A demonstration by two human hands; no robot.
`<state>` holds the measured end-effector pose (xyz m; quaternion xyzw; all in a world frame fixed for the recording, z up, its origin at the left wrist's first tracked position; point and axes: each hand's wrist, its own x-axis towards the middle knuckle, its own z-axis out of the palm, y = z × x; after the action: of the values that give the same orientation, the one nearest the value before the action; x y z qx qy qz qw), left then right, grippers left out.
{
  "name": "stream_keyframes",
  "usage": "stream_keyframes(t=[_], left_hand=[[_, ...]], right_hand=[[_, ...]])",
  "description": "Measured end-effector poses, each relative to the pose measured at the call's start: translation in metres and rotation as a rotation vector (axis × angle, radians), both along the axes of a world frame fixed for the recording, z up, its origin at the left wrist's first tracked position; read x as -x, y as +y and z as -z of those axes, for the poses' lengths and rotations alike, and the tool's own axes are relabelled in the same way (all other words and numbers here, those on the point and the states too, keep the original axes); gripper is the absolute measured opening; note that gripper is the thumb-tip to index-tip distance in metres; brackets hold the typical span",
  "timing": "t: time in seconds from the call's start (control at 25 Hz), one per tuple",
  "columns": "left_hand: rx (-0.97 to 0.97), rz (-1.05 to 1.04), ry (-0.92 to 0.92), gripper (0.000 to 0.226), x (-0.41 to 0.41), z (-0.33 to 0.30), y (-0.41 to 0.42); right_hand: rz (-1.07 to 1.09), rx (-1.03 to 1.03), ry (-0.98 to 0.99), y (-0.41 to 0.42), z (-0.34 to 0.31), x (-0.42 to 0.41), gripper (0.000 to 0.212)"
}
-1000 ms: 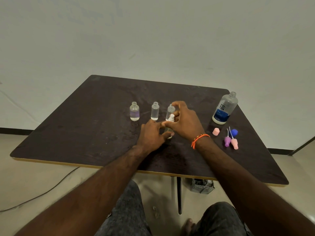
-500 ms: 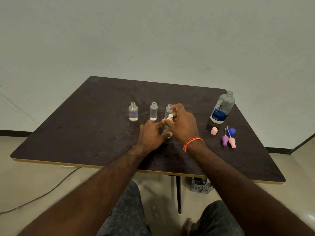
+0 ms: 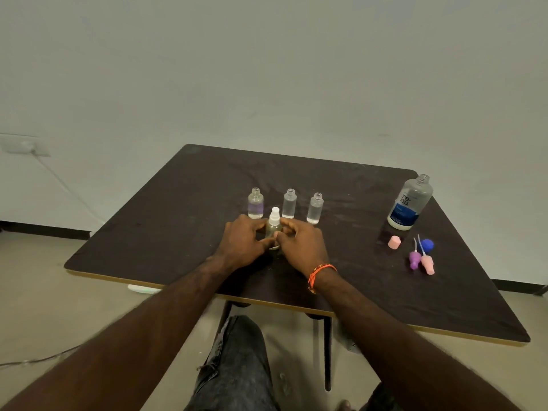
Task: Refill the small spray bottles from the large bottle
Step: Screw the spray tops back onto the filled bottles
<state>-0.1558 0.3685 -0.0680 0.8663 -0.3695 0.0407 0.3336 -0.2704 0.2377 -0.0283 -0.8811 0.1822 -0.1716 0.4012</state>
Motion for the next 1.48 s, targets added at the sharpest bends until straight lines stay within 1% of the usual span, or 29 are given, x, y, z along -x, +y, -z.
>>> stream_keyframes(t=[0.12, 0.24, 0.4, 0.48, 0.6, 0.68, 0.8, 0.84, 0.92, 0.96, 1.0, 1.04, 1.12, 1.2, 1.28, 1.36, 1.4, 1.48], left_hand=[[0.002, -0.067, 0.03, 0.039, -0.024, 0.002, 0.031], [0.02, -0.155, 0.062, 0.038, -0.048, 0.001, 0.054], [-0.007, -0.265, 0.073, 0.035, -0.083, -0.001, 0.064], [-0.022, -0.293, 0.086, 0.037, -0.098, -0.002, 0.062], [-0.032, -0.318, 0.105, 0.04, -0.113, -0.001, 0.057], [-0.035, -0.325, 0.124, 0.044, -0.116, 0.001, 0.055], [-0.048, -0.322, 0.144, 0.045, -0.116, 0.004, 0.055], [-0.07, -0.321, 0.138, 0.049, -0.115, 0.003, 0.056], [-0.11, -0.354, 0.117, 0.071, -0.107, 0.001, 0.061], [-0.099, -0.385, 0.097, 0.08, -0.101, 0.0, 0.062], [-0.066, -0.413, 0.054, 0.079, -0.092, -0.002, 0.064], [-0.017, -0.437, -0.004, 0.069, -0.082, -0.003, 0.065], [0.069, -0.461, -0.139, 0.039, -0.059, -0.007, 0.062], [0.08, -0.411, -0.218, 0.027, -0.036, -0.011, 0.054], [0.084, -0.298, -0.234, 0.024, -0.019, -0.011, 0.039], [0.093, -0.211, -0.185, 0.03, -0.009, -0.011, 0.02], [0.109, -0.203, -0.146, 0.036, -0.005, -0.012, 0.009], [0.154, -0.266, -0.041, 0.052, -0.002, -0.016, -0.01]], right_hand=[[-0.041, -0.082, 0.013, 0.029, 0.002, -0.029, 0.029], [-0.114, -0.106, 0.052, 0.052, 0.004, -0.061, 0.042], [-0.178, -0.182, 0.084, 0.07, 0.007, -0.098, 0.051], [-0.175, -0.215, 0.091, 0.073, 0.015, -0.117, 0.062], [-0.166, -0.203, 0.122, 0.074, 0.018, -0.132, 0.078], [-0.164, -0.203, 0.139, 0.073, 0.017, -0.136, 0.08], [-0.173, -0.198, 0.133, 0.072, 0.019, -0.135, 0.076], [-0.175, -0.213, 0.116, 0.072, 0.021, -0.131, 0.072], [-0.171, -0.226, 0.063, 0.071, 0.02, -0.116, 0.06], [-0.161, -0.207, 0.034, 0.069, 0.018, -0.108, 0.055], [-0.147, -0.175, 0.003, 0.064, 0.017, -0.099, 0.05], [-0.131, -0.144, -0.021, 0.059, 0.016, -0.092, 0.045], [-0.106, -0.107, -0.052, 0.046, 0.014, -0.076, 0.039], [-0.074, -0.088, -0.065, 0.032, 0.013, -0.057, 0.037], [-0.045, -0.063, -0.069, 0.016, 0.014, -0.039, 0.035], [-0.013, -0.062, -0.071, 0.0, 0.014, -0.023, 0.034], [0.006, -0.066, -0.073, -0.008, 0.014, -0.018, 0.034], [0.036, -0.061, -0.073, -0.02, 0.015, -0.013, 0.033]])
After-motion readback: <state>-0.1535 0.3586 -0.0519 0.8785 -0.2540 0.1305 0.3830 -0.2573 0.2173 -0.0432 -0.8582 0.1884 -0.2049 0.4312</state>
